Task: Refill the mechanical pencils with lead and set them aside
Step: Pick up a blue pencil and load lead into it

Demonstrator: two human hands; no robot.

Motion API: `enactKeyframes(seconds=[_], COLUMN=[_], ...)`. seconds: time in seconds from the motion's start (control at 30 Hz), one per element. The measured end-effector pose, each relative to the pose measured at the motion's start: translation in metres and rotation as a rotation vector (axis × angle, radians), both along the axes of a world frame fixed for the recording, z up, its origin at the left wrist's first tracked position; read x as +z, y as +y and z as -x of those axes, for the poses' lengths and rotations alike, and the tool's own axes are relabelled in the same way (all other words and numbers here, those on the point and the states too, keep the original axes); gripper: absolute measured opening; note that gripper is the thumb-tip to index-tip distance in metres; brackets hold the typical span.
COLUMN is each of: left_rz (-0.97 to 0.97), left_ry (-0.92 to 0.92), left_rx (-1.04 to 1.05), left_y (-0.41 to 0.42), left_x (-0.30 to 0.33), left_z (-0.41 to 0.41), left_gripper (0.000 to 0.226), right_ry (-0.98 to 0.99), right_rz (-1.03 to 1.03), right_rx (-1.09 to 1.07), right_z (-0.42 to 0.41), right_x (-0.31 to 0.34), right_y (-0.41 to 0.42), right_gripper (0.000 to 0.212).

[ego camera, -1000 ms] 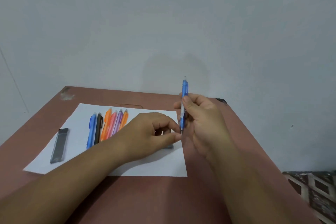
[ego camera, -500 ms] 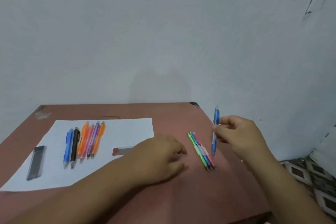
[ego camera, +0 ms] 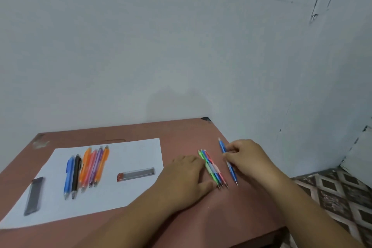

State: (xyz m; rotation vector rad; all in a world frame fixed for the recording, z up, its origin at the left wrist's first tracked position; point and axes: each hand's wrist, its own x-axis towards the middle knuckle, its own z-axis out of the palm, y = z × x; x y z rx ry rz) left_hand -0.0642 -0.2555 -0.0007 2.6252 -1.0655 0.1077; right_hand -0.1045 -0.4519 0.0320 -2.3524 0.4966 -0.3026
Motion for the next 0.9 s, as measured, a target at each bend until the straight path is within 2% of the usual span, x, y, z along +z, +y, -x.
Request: enactKeyframes(seconds=[0.07,0.2,0.27,0.67,0.9], left_rz=[-0.007,-0.027,-0.035,-0.013,-0.01], left_ry=[0.008,-0.01,-0.016,-0.037,-0.05], left_rx=[0.004,0.003,0.0,0.019,0.025], left_y=[0.0,0.002,0.002,-0.004,-0.001], left_x=[-0.003,-0.007,-0.008,-0.01,-0.012], left_z=[-0.001,-0.003,-0.004,-0.005,-0.005], left_gripper=[0.058,0.062,0.063,0.065,0.065], right_ry=[-0.068,-0.397,-0.49,-0.127,-0.022], right_rz=[0.011,-0.132,-0.166,0.169,0.169], right_rx=[-0.021,-0.093,-0.099,-0.115,-0.077], right_z=[-0.002,0.003,0.007,0.015,0.015], right_x=[0.002,0.012,0.011,-0.028,-0.03], right_y=[0.004,0.007,0.007,0.012,0.022], right_gripper=[0.007,0.01,0.014,0.015,0.017])
